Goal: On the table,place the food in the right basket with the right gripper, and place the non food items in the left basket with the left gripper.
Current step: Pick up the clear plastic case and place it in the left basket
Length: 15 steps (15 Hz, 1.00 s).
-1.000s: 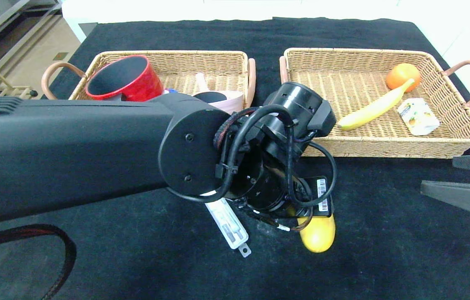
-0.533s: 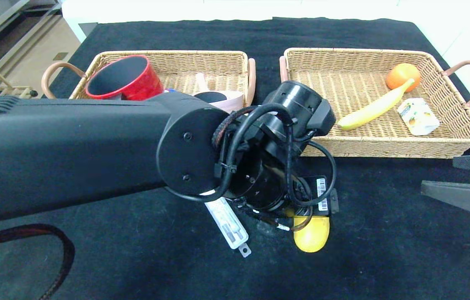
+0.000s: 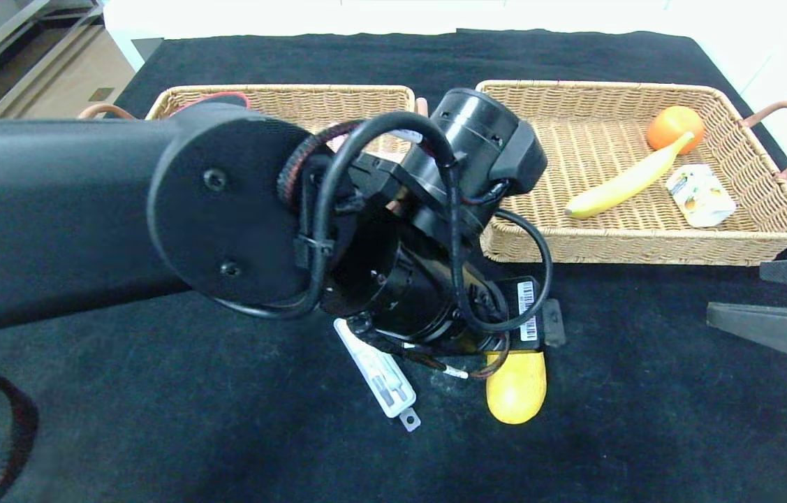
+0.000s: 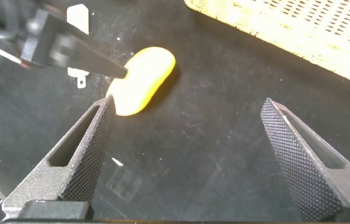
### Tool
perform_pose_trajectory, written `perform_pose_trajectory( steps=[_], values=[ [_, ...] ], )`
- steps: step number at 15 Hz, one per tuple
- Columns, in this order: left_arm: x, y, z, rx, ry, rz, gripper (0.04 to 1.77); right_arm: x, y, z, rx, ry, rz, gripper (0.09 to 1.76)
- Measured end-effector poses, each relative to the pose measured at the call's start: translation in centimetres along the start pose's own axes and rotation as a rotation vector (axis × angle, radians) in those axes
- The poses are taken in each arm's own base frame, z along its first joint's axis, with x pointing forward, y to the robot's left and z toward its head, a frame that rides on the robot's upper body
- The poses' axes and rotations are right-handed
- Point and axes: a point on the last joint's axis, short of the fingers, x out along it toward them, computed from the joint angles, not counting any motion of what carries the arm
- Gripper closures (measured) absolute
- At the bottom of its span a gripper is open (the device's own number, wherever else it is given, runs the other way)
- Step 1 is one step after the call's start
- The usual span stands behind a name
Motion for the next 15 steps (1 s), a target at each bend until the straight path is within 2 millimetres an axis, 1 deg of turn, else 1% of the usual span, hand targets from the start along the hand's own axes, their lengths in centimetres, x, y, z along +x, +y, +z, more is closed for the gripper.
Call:
perform_pose_trajectory(
  steps=[4, 7, 11, 15],
  values=[
    [-3.1, 0.3, -0.1, 0.002, 0.003, 0.024, 0.13, 0.0, 0.0, 0.0, -0.001, 0.002, 0.001, 0.14],
    [-4.7, 0.8, -0.4, 0.005, -0.006, 0.080, 0.12, 0.1, 0.0, -0.1, -0.001, 0.006, 0.003, 0.14],
    [-5.7, 1.5, -1.0, 0.014, 0.021, 0.185, 0.11, 0.4, 0.0, -0.1, 0.000, 0.016, 0.004, 0.14],
    [-5.9, 2.2, -1.7, 0.016, 0.068, 0.286, 0.11, 0.8, 0.0, -0.2, 0.002, 0.027, 0.005, 0.14]
  ],
)
